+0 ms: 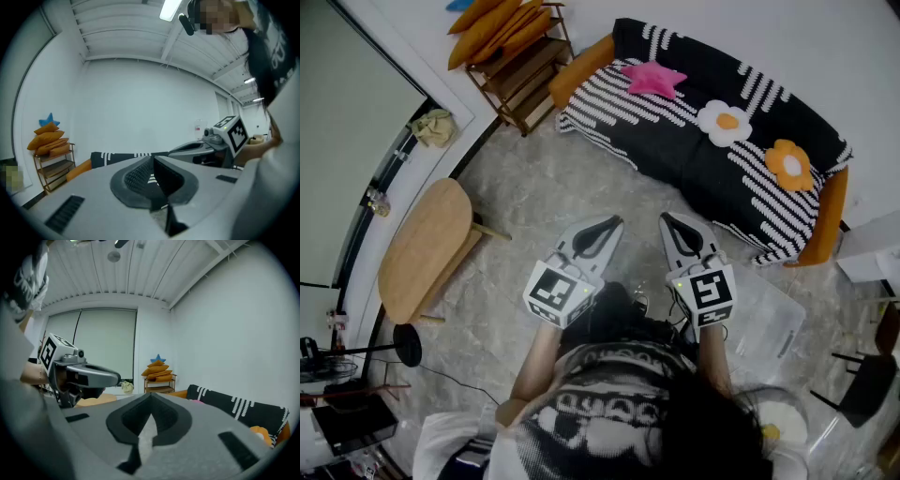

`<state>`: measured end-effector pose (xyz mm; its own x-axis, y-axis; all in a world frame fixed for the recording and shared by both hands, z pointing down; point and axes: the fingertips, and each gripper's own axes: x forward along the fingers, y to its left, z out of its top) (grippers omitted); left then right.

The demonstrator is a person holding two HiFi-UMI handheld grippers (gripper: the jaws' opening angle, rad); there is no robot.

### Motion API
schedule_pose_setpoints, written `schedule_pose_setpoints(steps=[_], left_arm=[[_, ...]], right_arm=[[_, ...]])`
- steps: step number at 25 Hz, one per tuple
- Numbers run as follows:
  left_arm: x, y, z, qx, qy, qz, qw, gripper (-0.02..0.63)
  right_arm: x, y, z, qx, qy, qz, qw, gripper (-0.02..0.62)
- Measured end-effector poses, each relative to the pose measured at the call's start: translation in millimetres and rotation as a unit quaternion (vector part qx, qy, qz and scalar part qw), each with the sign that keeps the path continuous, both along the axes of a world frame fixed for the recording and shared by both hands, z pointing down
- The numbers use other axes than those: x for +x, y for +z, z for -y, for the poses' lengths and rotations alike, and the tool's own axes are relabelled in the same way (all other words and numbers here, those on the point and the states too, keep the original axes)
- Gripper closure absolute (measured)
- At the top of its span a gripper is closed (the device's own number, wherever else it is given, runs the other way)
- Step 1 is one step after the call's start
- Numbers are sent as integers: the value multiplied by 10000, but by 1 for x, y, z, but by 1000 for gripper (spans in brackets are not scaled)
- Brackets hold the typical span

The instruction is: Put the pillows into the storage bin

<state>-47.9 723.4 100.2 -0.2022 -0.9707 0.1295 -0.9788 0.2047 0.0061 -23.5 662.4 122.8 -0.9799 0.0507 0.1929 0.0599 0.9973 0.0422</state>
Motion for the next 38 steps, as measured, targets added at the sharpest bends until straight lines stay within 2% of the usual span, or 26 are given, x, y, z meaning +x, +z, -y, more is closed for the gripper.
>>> schedule_pose_setpoints(steps=[5, 9, 17, 24, 32, 38], left_arm=[[-6, 10, 14, -49, 152, 32, 9999, 586], [-19, 10, 25, -87, 194, 15, 9998, 586], [-52, 17, 82, -158, 500, -69, 9986, 586], [-130, 26, 169, 29, 858, -154, 9962, 586], [-229, 26, 285, -41, 1423, -62, 9898, 586], [-289, 40, 338, -173, 1650, -180, 9860, 586]], right_arm=[[-7, 5, 22, -258, 252, 64, 9993, 592], [-15, 7, 29, -605, 218, 43, 9979, 591], [-50, 23, 84, -597, 468, -65, 9971, 592], [-117, 31, 158, -469, 720, -245, 9960, 591], [-212, 33, 260, -651, 1150, -390, 9905, 591], [-266, 44, 317, -644, 1444, -587, 9857, 591]])
